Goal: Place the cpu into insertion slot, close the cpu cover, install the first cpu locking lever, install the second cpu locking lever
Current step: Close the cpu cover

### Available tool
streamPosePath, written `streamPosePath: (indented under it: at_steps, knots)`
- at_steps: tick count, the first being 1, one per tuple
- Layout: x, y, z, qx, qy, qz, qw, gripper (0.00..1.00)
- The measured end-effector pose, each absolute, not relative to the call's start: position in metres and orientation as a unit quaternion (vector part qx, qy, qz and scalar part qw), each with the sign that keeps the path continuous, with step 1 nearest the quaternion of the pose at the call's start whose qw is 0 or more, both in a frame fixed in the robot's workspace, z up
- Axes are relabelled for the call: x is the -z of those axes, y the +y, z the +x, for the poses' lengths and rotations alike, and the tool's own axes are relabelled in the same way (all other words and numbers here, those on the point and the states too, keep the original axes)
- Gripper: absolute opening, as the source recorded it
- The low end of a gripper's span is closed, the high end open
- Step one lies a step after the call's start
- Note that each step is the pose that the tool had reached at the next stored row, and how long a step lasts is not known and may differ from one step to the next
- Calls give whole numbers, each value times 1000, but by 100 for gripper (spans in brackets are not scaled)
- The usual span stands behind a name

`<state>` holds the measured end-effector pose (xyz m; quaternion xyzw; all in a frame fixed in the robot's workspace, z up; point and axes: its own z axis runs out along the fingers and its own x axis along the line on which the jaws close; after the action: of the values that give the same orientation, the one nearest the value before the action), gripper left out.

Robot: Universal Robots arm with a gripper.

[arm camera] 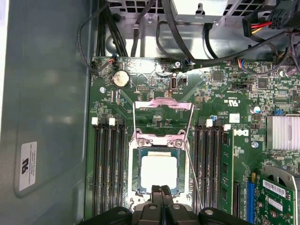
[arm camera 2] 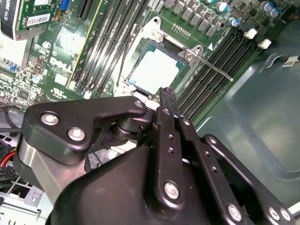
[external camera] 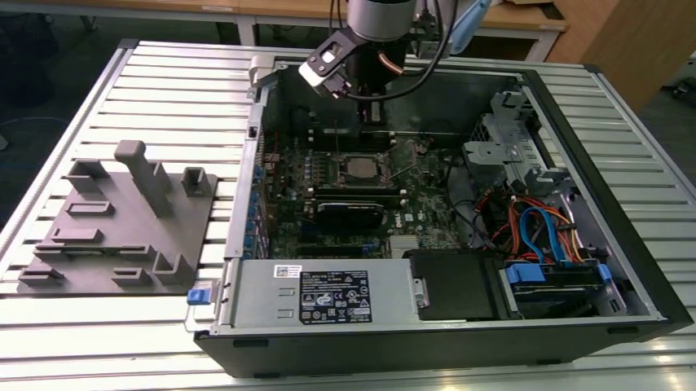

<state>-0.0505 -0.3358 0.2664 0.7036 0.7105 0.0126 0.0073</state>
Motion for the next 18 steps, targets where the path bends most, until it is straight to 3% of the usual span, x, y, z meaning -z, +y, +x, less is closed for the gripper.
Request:
streamPosePath:
  at_steps: [18]
  knots:
    - [-266, -336, -46, -13, 710, 704, 7, 10]
